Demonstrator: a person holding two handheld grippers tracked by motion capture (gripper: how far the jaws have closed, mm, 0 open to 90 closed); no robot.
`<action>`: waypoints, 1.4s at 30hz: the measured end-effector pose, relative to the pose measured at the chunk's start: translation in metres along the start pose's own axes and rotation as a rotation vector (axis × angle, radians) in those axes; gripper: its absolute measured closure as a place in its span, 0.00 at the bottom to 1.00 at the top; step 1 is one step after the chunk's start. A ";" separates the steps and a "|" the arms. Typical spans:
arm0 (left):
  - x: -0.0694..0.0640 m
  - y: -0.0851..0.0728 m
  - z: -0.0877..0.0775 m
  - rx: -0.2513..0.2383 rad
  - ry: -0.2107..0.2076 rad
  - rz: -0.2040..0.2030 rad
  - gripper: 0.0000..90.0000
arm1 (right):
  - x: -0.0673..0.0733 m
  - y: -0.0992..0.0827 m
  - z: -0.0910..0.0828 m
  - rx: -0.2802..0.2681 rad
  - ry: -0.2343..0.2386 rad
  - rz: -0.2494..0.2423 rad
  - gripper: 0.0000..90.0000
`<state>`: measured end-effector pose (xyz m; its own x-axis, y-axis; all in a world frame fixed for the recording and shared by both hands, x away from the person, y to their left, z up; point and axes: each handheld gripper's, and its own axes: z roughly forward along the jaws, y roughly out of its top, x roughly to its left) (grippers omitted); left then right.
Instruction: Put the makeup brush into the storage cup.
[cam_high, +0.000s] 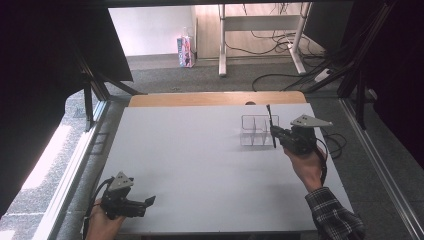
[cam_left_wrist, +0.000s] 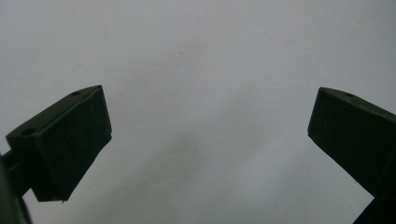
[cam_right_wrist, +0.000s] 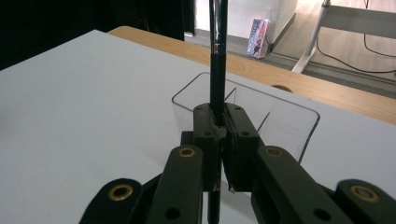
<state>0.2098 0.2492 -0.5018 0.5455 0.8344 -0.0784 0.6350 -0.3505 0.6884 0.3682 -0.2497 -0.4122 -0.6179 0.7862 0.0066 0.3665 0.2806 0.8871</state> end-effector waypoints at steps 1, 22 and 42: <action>0.000 0.000 0.000 -0.001 0.000 0.001 0.00 | 0.000 0.000 0.000 0.000 0.000 0.000 0.93; -0.001 0.000 -0.001 0.001 0.001 0.018 0.00 | -0.010 0.023 0.027 -0.036 -0.012 0.018 0.93; 0.000 0.000 0.000 0.005 -0.002 0.015 0.00 | -0.017 0.040 0.051 -0.049 -0.026 0.031 0.93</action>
<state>0.2095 0.2492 -0.5014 0.5557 0.8285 -0.0694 0.6295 -0.3648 0.6860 0.4283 -0.2236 -0.4004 -0.5883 0.8083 0.0226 0.3499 0.2293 0.9083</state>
